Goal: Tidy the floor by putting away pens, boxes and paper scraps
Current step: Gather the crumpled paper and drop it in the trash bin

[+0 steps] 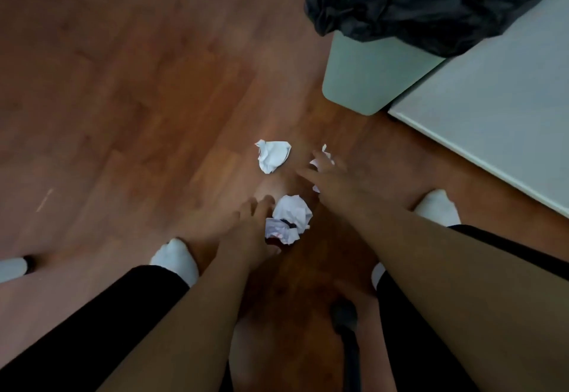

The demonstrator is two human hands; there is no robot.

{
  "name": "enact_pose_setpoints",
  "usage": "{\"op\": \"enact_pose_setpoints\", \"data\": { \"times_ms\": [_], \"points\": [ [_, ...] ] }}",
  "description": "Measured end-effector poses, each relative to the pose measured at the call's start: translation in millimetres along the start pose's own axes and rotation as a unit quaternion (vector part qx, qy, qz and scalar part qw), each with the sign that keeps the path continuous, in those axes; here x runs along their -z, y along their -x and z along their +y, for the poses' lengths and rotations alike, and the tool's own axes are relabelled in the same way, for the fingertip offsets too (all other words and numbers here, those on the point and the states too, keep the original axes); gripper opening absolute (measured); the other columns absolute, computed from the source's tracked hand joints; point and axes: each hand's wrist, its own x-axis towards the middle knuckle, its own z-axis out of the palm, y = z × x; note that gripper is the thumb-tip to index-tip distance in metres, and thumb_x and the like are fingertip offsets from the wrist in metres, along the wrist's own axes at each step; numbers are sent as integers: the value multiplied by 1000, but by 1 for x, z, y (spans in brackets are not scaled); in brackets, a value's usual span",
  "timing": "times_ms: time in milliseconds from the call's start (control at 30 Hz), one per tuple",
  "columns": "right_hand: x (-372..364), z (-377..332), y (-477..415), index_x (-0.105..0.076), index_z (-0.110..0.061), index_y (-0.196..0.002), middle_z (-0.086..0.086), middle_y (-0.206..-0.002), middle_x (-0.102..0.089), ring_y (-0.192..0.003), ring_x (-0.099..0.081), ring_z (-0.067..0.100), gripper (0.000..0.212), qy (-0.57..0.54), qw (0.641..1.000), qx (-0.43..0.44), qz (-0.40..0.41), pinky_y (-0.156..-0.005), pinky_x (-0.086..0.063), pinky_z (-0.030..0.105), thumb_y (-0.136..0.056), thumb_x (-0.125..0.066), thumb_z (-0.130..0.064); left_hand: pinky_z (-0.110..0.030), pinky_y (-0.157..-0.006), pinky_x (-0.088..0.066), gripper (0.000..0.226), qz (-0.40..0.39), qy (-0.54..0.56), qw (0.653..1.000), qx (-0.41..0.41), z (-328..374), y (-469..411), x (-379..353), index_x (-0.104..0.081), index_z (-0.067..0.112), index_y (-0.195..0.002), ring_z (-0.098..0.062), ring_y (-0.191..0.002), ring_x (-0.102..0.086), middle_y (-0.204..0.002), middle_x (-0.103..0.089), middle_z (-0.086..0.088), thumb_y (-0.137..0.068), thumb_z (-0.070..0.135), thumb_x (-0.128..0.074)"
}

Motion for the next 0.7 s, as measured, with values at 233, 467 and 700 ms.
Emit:
{"op": "enact_pose_setpoints", "data": {
  "times_ms": [233, 467, 700],
  "points": [
    [-2, 11, 5, -49, -15, -130, 11, -133, -45, -119, -49, 29, 38, -33, 988, -127, 85, -95, -43, 39, -92, -54, -18, -42, -86, -49, 42, -12, 79, 996, -44, -20, -3, -7, -65, 11, -91, -30, -92, -64, -99, -65, -12, -81, 40, -37],
    [1, -36, 17, -51, -21, -131, 11, -133, -42, -119, -44, 32, 44, -136, 989, 23, 44, -96, -41, 37, -89, -58, -31, -43, -72, -49, 48, 199, 35, 979, 10, -59, 0, 62, -64, 11, -99, -40, -88, -61, -101, -60, -19, -71, 46, -46],
    [-55, -42, 27, -61, -29, -111, 12, -127, -54, -100, -57, 36, 53, 26, 999, 2, 42, -56, -56, 42, -64, -82, -20, -41, -98, -41, 29, 148, -69, 981, -105, 11, -76, 83, -65, 21, -112, -31, -134, -30, -158, -25, -5, -86, 30, -56]
  ]
}}
